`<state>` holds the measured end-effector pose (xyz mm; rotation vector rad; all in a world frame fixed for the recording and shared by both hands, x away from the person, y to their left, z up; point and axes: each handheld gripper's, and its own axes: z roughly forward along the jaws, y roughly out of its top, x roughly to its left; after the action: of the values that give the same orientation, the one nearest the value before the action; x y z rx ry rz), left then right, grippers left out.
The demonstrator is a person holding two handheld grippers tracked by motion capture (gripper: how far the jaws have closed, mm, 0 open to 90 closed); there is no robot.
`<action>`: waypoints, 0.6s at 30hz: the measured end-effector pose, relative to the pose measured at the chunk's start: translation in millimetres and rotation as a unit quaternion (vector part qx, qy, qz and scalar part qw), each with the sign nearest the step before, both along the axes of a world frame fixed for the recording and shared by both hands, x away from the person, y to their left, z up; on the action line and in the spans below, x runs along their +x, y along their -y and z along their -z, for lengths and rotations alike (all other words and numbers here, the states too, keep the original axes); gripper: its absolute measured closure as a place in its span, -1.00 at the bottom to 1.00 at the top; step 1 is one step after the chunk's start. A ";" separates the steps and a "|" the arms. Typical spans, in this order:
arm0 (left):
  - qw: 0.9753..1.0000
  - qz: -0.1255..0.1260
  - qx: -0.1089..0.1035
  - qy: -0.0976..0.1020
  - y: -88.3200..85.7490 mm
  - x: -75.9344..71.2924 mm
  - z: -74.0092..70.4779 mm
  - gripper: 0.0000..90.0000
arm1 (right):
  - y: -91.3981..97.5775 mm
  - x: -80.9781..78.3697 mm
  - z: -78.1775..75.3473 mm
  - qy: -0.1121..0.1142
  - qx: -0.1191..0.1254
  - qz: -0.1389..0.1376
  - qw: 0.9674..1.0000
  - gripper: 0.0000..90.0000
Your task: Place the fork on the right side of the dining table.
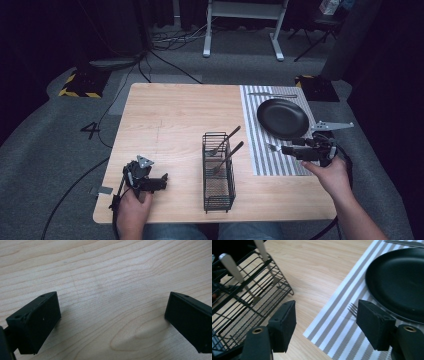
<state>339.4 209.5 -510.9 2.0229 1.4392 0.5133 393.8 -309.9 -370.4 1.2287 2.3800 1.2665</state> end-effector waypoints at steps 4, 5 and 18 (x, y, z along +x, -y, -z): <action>1.000 0.000 -0.001 0.000 0.0 0.1 0.0 -0.99 | -8.1 -6.3 0.6 -0.001 -0.003 -0.013 1.000 -0.28; 1.000 0.000 0.000 0.000 0.0 0.1 0.1 -0.99 | -9.7 -8.1 1.2 0.001 -0.003 -0.017 1.000 -0.28; 1.000 0.000 0.000 0.000 0.0 0.0 0.0 -0.99 | -37.3 -30.1 26.2 -0.017 -0.025 -0.062 0.998 -0.30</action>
<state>339.4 209.5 -510.9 2.0223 1.4393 0.5130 363.7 -272.7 -396.6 1.1121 2.5313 1.2224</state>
